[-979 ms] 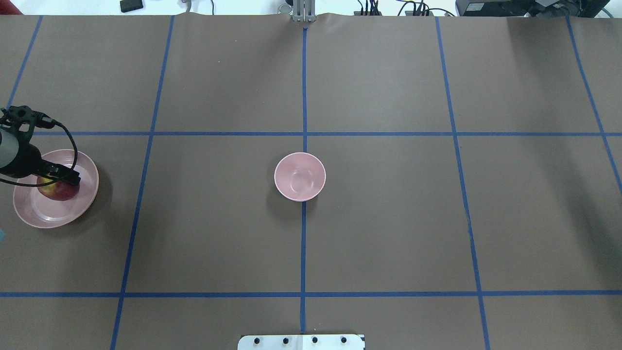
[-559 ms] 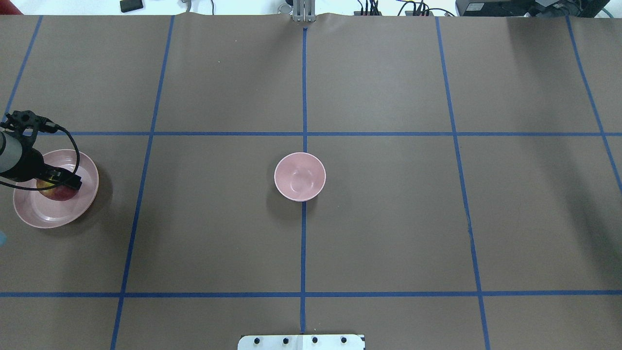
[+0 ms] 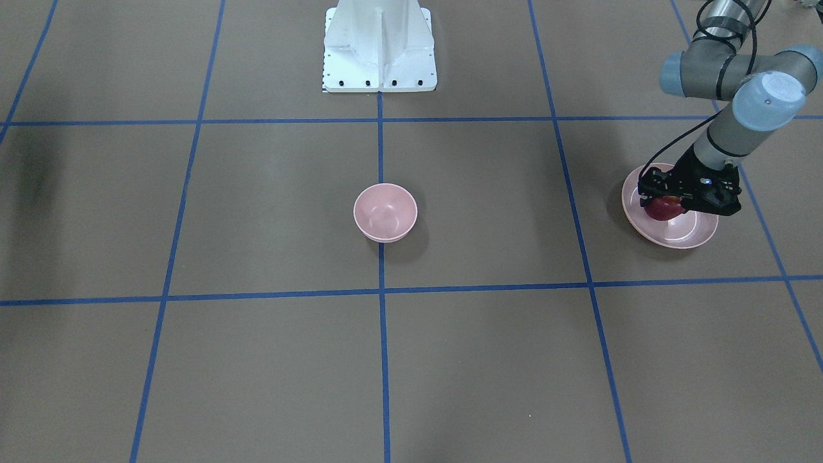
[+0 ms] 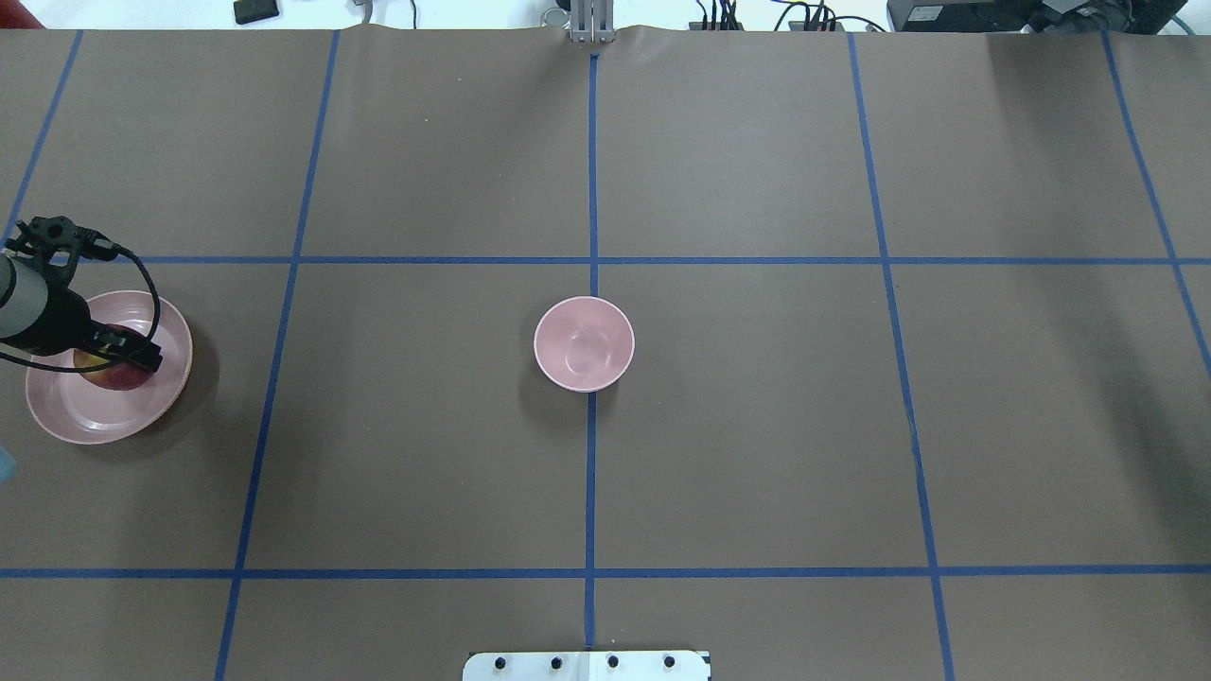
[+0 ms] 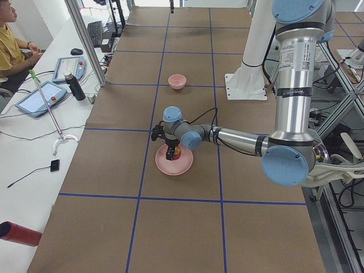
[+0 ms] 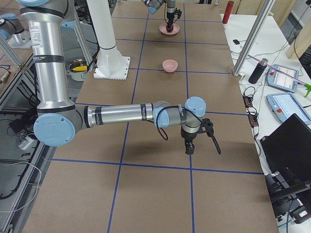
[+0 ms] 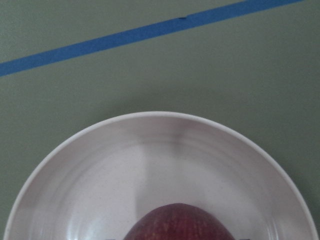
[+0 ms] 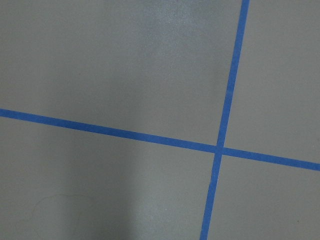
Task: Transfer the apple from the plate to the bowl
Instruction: 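Lift the apple with the left gripper and carry it over the pink bowl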
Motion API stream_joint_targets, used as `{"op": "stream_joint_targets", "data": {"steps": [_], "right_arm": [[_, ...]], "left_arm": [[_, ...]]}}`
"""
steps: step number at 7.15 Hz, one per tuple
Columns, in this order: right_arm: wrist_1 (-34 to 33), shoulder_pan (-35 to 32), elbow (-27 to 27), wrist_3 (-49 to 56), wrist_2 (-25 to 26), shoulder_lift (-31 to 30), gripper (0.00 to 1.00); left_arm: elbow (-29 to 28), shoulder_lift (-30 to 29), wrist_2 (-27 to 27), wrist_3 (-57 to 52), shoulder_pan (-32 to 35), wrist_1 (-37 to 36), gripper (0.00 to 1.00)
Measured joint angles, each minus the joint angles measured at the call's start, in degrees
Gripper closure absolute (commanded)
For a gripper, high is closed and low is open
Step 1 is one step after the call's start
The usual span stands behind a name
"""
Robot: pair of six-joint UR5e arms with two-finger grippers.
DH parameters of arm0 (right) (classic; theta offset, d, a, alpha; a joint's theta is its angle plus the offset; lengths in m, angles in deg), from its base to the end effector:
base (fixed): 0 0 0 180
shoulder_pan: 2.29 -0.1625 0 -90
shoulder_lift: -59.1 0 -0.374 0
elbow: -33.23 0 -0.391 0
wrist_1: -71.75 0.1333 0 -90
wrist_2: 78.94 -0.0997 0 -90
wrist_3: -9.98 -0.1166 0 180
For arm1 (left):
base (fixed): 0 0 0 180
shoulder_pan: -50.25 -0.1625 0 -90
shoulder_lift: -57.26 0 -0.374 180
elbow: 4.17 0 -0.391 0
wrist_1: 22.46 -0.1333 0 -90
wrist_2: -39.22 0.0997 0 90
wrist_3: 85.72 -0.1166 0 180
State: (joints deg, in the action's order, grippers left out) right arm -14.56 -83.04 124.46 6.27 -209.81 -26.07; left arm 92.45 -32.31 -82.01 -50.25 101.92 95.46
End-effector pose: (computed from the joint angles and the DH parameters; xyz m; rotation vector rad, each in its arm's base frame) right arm -0.0295 -0.5357 0.5639 0.0816 -0.7260 -0.1530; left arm 0.2681 -0.4565 0.5210 0.1468 0.7719 0.2095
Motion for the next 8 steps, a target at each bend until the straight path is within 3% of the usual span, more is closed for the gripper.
{"op": "stream_joint_targets", "data": {"steps": [1,2,4,6,8], "right_arm": [[0.00,0.01,0.01,-0.04,0.00,-0.01,0.00],[-0.01,0.00,0.05,-0.06,0.00,-0.03,0.00],[0.00,0.03,0.08,-0.09,0.00,-0.05,0.00],[0.03,0.01,0.05,-0.15,0.02,-0.06,0.00],[0.00,-0.02,-0.07,-0.16,0.08,-0.12,0.00]], "left_arm": [[2.66,-0.88,-0.59,0.25,0.20,-2.71,1.00],[6.32,-4.26,-0.63,1.20,0.36,-9.89,1.00],[10.60,-16.60,-0.22,7.85,-0.53,-26.39,1.00],[8.66,-29.80,2.73,20.24,-7.30,-33.93,1.00],[0.66,-41.78,6.01,31.20,-14.06,-34.64,0.98]]}}
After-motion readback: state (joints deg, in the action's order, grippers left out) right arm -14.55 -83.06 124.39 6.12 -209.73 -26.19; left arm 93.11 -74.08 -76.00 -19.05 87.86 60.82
